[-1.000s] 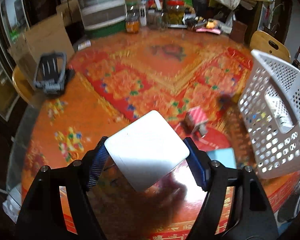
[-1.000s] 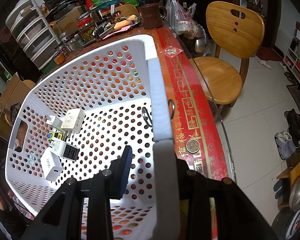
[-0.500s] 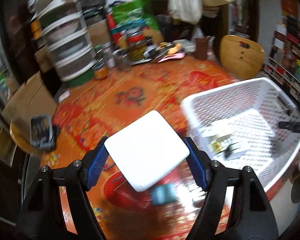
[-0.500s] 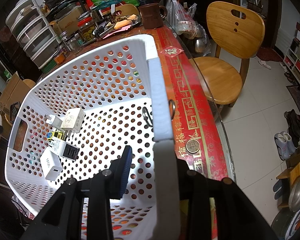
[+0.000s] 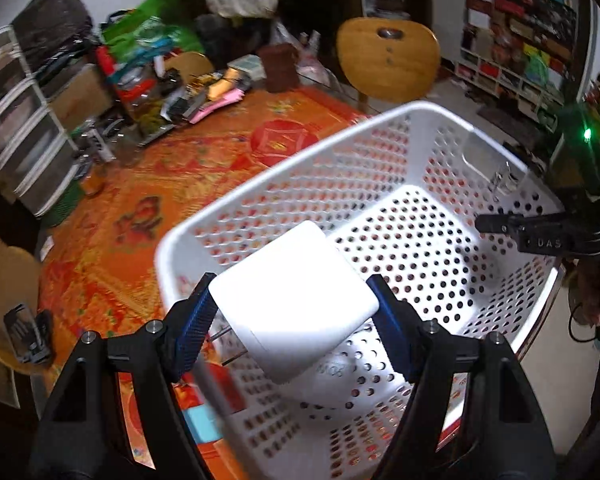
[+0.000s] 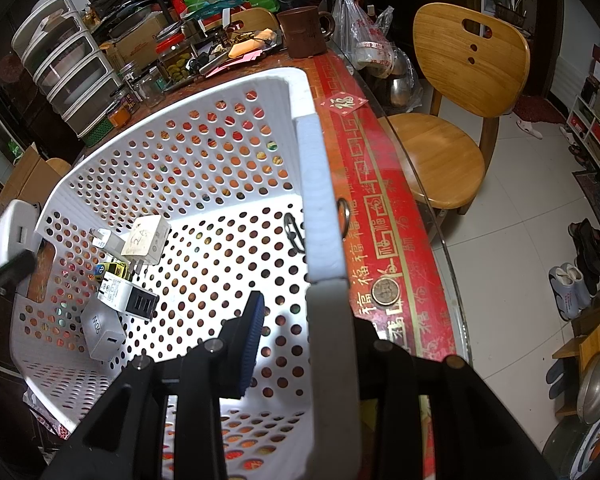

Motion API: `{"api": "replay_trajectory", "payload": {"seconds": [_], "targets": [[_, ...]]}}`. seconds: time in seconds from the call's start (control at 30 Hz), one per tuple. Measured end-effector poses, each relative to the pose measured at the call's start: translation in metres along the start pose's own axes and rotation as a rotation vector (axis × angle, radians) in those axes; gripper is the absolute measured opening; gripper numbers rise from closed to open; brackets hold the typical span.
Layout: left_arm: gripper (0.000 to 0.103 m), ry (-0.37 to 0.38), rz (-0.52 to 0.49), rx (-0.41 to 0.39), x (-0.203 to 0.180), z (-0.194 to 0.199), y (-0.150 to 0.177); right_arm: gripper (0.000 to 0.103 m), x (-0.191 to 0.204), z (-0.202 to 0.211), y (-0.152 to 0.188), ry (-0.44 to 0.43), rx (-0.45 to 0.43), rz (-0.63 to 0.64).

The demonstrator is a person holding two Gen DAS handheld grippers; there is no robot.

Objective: Organize rigid objects
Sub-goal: 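Lower the flat white adapter into the basket and release it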

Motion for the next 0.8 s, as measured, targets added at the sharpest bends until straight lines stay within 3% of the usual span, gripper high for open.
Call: {"api": "replay_trajectory", "payload": {"seconds": [0.53, 0.7, 0.8], "targets": [[0.074, 0.029, -0.052, 0.090, -0.020, -0.044, 0.019, 0.034, 0.002, 0.000, 0.001, -0.001, 0.000, 0.003], [0.091, 0.024, -0.051, 0.032, -0.014, -0.028, 0.015, 0.034, 0.002, 0.000, 0.001, -0.001, 0.001, 0.001], [0.091, 0.020, -0.044, -0.020, -0.002, -0.006, 0.015, 0.034, 0.002, 0.000, 0.001, -0.001, 0.001, 0.003]]}}
Point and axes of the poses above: each gripper's, at about its wrist camera, not at the fingertips, and z roughly against the way its jaws point, x to its left, y to its underside, the point moved 6 cm from there along -z, roughly the way its jaws point, and after that the axes turned 12 degrees about z, right-handed, at the moved point
